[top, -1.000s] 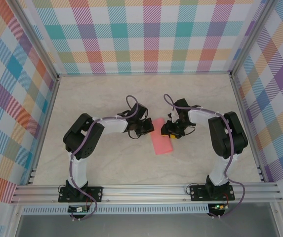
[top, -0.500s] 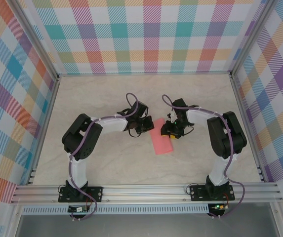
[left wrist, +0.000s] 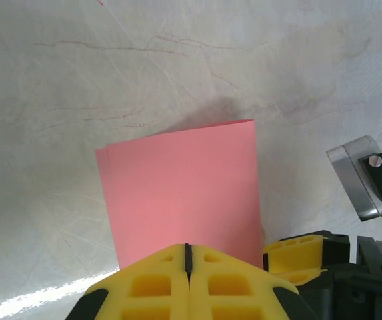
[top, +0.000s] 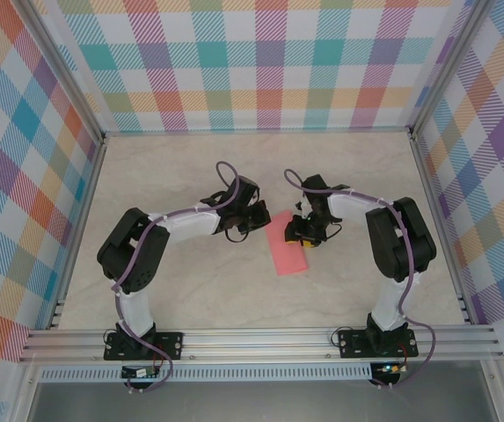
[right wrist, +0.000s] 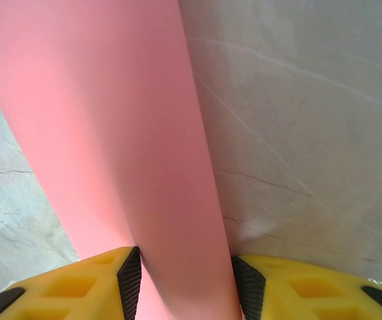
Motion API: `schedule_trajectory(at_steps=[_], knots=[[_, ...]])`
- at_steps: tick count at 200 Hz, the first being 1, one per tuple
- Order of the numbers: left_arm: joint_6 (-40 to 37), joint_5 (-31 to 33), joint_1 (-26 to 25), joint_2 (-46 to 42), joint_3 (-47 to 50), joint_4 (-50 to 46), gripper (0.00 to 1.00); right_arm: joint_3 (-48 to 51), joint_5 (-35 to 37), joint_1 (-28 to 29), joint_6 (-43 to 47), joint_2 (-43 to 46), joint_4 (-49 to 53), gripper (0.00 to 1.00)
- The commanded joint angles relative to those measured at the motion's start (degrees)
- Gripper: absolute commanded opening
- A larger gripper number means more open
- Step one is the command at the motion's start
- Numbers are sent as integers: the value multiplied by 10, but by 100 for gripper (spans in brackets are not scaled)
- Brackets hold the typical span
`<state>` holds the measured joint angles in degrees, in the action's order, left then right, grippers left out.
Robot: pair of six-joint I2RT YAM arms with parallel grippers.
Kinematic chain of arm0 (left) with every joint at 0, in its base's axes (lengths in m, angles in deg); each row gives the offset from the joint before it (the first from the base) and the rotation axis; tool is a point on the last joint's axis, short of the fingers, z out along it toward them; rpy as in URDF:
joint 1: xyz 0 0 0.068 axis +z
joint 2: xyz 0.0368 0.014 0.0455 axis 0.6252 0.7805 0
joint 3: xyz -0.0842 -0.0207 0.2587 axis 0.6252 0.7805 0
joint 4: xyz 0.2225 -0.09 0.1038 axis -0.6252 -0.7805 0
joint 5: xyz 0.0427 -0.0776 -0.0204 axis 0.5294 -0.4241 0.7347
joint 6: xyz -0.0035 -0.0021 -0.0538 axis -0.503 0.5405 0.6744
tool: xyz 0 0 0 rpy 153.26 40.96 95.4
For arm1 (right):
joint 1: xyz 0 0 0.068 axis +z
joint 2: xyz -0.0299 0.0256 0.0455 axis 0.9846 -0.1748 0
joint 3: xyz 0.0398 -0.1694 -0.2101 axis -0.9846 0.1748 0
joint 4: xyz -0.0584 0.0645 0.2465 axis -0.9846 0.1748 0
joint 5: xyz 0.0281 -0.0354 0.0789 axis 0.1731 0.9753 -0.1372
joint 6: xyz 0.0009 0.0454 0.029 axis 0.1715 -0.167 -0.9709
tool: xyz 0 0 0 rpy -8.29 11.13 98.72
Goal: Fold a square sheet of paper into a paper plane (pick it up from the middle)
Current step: Hold the square sheet of paper at the center of the table.
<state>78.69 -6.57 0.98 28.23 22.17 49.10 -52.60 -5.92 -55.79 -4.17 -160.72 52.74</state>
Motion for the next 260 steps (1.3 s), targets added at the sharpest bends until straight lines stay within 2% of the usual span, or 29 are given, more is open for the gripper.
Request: schedule_trajectory(at_steps=[1, 74, 216, 260], knots=[[8, 3, 8, -14, 9, 3, 0, 43, 44, 30, -2, -100, -56, 47], [10, -24, 8, 5, 9, 11, 0, 36, 66, 45, 27, -107, -50, 49], [12, -73, 4, 40, 7, 20, 0, 27, 70, 47, 32, -126, -46, 47], [12, -74, 1, 44, 6, 20, 0, 25, 71, 47, 26, -127, -42, 48]])
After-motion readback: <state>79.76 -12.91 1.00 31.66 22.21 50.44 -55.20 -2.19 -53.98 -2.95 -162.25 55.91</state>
